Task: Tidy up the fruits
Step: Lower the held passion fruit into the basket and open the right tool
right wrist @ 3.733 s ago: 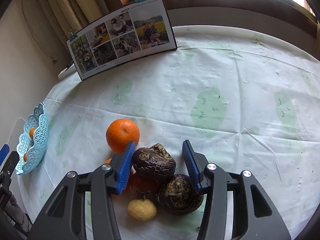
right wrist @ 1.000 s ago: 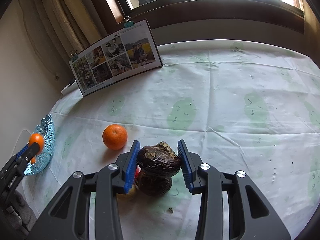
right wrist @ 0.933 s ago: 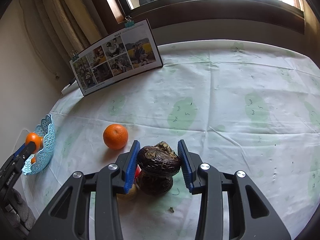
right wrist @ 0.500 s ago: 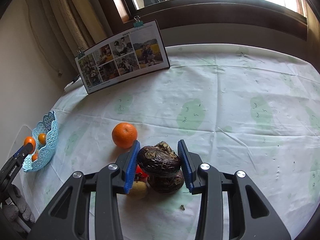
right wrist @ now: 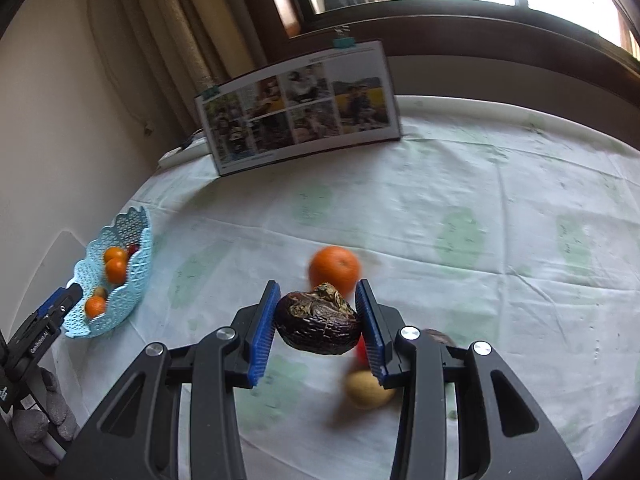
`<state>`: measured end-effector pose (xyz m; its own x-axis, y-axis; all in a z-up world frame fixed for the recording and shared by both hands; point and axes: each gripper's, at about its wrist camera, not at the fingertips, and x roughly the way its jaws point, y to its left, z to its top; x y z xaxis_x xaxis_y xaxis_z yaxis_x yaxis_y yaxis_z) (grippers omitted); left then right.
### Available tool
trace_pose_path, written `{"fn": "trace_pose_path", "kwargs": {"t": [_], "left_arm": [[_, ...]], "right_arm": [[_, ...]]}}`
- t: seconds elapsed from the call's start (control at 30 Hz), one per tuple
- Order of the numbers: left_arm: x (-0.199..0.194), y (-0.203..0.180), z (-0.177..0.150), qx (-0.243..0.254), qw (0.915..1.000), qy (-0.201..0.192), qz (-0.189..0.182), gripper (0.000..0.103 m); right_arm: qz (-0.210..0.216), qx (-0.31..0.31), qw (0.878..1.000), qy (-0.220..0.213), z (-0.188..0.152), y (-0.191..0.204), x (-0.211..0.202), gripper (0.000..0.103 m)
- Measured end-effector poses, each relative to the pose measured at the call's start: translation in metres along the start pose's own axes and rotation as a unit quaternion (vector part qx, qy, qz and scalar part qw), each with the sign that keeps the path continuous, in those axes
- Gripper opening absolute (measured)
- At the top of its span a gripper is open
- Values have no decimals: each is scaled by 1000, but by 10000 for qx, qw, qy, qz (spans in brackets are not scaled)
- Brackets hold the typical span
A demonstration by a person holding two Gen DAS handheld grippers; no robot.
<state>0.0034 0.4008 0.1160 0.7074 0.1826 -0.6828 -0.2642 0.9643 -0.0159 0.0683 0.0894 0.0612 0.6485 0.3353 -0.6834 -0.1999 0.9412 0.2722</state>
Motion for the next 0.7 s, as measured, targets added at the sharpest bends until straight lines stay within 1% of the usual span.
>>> {"fn": "trace_pose_path", "kwargs": {"t": [0.03,0.07,0.13,0.3,0.4,0.6,0.7], "left_arm": [[-1,3,-1,-14,10000,2,21,64],[-1,6,-2,-31,10000,-3,29,70],[-4,12,-3,-63,9999,-54,70,75],[-12,21,-6,-11,9997,-158,198,76],[-16,25,-8,17,9997,-163,156,81],[-21,36,-11,-34,9997,-194,166,82],[-21,43,-13,-89,9996,-176,222,82]], "right_arm": [[61,-66,10000,4,2,8,1,40],[117,-127,9999,8,3,16,3,40],[263,-290,9992,18,6,37,6,40],[651,-701,9954,62,10,92,15,40],[866,-946,9917,76,11,124,19,39],[1166,-1321,9843,143,8,174,34,40],[1243,-1403,9820,248,5,190,45,40]]}}
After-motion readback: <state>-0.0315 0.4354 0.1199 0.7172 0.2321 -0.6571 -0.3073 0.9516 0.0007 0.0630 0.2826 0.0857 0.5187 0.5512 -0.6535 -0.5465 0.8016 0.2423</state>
